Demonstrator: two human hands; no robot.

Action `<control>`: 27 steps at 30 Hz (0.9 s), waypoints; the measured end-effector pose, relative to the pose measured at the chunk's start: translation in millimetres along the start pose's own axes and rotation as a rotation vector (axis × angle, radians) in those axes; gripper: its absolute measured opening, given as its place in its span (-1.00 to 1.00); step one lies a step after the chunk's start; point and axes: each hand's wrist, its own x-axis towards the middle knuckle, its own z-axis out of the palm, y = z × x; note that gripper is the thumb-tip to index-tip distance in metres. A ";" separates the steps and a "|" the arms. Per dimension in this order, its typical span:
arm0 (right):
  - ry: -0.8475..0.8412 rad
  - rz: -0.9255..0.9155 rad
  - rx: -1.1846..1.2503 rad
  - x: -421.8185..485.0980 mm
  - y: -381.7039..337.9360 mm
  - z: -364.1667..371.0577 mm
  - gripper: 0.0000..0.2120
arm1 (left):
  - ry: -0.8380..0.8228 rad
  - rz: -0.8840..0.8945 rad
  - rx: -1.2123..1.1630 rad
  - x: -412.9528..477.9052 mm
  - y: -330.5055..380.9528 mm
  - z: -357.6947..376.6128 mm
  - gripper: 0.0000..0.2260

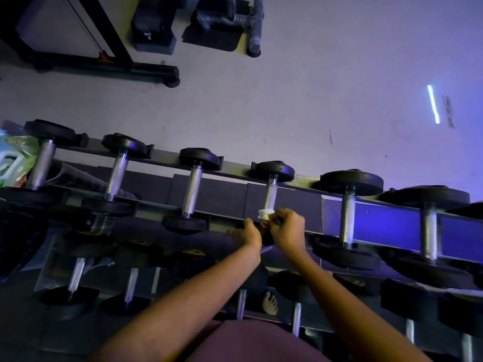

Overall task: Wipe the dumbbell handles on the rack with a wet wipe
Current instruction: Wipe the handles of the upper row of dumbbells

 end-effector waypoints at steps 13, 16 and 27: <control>0.059 0.014 0.048 60.8 -33.6 -16.3 -0.89 | -0.083 0.175 0.477 50.6 -6.3 -8.1 -0.23; 0.016 0.055 0.060 31.6 -18.7 -7.2 -0.88 | -0.098 0.355 0.712 4.7 11.5 -25.0 -0.48; 0.166 0.099 0.147 -34.6 -16.7 -4.2 -0.91 | -0.169 0.615 0.979 -32.5 11.7 -54.4 -0.59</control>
